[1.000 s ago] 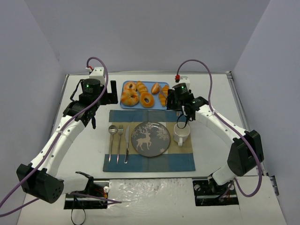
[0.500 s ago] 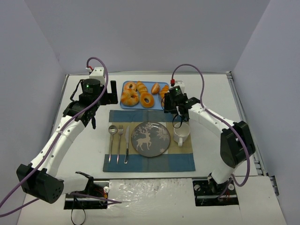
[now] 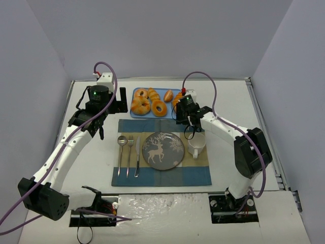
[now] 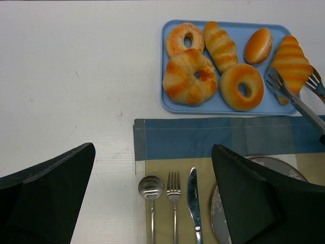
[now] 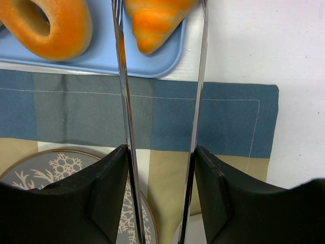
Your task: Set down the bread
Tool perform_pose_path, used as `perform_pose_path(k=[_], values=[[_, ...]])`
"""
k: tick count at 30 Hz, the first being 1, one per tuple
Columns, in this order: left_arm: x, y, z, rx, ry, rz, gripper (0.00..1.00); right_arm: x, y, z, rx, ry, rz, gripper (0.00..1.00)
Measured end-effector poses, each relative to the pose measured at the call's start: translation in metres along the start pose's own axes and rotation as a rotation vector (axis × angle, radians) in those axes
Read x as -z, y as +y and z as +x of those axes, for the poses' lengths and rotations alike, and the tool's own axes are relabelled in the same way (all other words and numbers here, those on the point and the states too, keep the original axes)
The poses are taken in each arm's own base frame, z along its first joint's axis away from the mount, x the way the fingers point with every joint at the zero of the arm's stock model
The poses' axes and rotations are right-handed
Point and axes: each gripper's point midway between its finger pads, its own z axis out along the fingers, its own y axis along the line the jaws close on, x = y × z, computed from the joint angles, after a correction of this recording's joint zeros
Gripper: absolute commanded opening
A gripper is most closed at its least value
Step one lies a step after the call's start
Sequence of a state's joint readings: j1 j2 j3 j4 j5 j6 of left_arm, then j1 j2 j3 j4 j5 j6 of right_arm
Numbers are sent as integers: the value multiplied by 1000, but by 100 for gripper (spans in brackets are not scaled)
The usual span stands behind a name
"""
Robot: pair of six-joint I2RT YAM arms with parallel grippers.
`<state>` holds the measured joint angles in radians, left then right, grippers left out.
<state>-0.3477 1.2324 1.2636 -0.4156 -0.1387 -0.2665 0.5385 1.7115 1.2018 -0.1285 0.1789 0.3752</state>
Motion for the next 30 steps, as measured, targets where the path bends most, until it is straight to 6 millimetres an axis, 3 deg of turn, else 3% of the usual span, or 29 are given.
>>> perform_pose_path(k=[16, 22, 30], values=[[0, 0, 0, 0, 0, 0, 97, 8, 0, -3, 14, -26, 32, 32], [0, 0, 0, -1, 1, 0, 97, 28, -2, -18, 5, -73, 28, 32], [-1, 0, 1, -1, 2, 0, 97, 69, 5, -41, -13, -139, -47, 32]])
